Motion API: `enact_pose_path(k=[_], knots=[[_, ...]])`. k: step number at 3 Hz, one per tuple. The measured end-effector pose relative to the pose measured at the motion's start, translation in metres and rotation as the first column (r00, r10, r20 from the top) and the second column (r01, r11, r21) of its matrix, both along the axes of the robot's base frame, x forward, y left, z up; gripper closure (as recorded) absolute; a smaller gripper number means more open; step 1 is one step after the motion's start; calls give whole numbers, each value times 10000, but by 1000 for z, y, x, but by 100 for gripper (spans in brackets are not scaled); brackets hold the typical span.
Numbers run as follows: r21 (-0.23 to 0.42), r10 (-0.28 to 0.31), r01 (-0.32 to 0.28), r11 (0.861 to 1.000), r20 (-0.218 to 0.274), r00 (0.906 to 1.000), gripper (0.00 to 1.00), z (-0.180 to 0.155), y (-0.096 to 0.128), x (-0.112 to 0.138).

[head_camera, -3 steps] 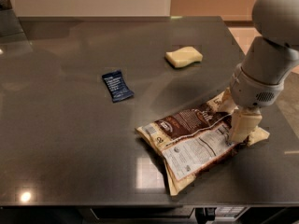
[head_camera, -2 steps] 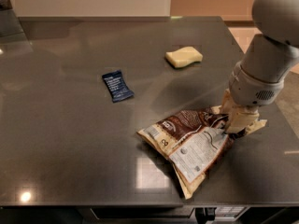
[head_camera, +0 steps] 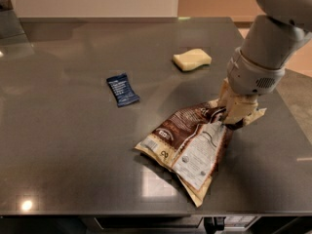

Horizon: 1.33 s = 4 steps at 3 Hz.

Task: Move brown chip bag near rxbar blueberry

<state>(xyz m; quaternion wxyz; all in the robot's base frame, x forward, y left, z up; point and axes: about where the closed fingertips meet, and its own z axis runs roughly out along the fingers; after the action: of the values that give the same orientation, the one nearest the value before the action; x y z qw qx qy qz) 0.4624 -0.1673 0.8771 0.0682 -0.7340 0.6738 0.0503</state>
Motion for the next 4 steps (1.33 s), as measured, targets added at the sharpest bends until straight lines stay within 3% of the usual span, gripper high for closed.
enact_pose_path(k=[1, 3, 4], knots=[[263, 388, -398, 9989, 376, 9985, 100, 16, 28, 18], [587, 877, -916, 9941, 667, 9939, 100, 18, 81, 60], [518, 1123, -1170, 9918, 861, 9899, 82, 12, 96, 79]])
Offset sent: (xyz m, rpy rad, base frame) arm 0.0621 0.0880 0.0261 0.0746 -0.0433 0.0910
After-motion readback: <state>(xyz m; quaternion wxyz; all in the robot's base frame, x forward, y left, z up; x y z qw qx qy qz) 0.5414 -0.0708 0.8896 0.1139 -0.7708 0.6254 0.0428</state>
